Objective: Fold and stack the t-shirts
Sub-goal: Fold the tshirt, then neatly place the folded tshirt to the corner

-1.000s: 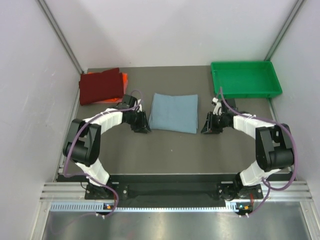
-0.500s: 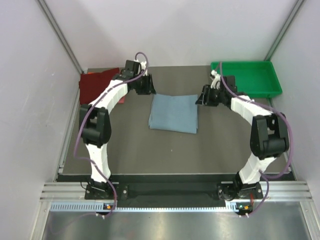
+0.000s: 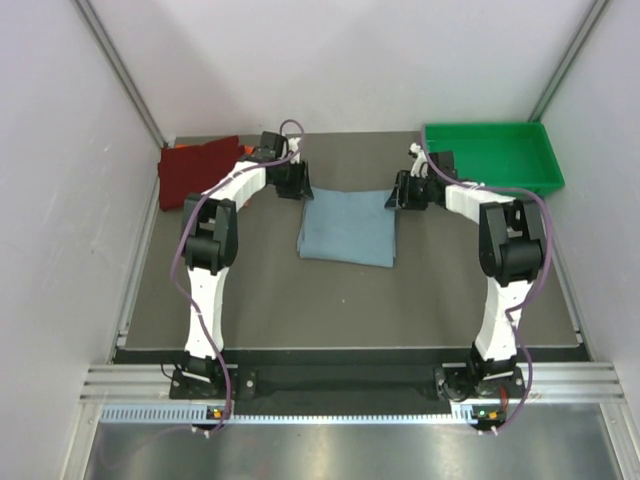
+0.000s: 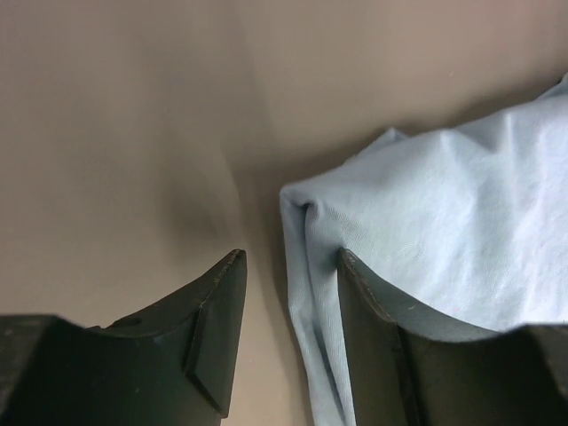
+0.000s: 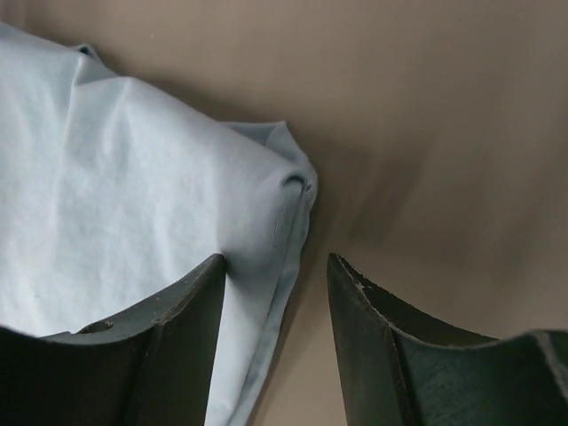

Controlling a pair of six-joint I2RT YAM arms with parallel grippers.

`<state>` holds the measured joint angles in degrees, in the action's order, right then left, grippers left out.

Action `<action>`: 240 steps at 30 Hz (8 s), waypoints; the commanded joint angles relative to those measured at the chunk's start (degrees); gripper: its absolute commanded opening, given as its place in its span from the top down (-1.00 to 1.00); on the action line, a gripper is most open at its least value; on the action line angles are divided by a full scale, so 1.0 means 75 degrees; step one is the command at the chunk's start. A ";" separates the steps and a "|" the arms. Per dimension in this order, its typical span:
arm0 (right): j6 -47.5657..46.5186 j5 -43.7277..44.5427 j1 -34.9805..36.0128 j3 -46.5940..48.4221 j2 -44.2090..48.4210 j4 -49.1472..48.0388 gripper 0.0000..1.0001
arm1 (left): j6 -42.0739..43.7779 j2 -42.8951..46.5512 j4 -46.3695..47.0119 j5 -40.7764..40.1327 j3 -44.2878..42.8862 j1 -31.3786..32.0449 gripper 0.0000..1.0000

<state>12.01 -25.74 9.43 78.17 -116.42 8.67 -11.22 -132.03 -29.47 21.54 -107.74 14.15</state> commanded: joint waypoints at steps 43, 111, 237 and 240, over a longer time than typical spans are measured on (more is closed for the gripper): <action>0.0742 -0.0354 -0.0554 0.0768 0.0227 -0.0796 0.11 | -0.1292 0.0223 0.1013 0.0611 -0.0353 -0.0527 0.21; 0.4820 -0.3752 0.1286 -0.3051 -0.0870 -0.6358 1.00 | -0.2910 0.3893 0.3672 0.0129 0.7041 0.0890 0.18; 0.1914 -0.1502 -0.0296 -0.2150 0.2750 -0.1390 0.70 | -0.1937 0.2169 0.0274 -0.2130 0.1860 0.1195 1.00; 0.1926 -0.1514 -0.0297 -0.2114 0.2749 -0.1343 0.70 | -0.1914 0.2194 0.0216 -0.2391 0.1944 0.1300 1.00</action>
<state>27.00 -36.34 6.61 61.87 -98.32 0.30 -23.92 -117.84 -24.69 8.38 -94.48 23.68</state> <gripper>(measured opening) 0.152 0.042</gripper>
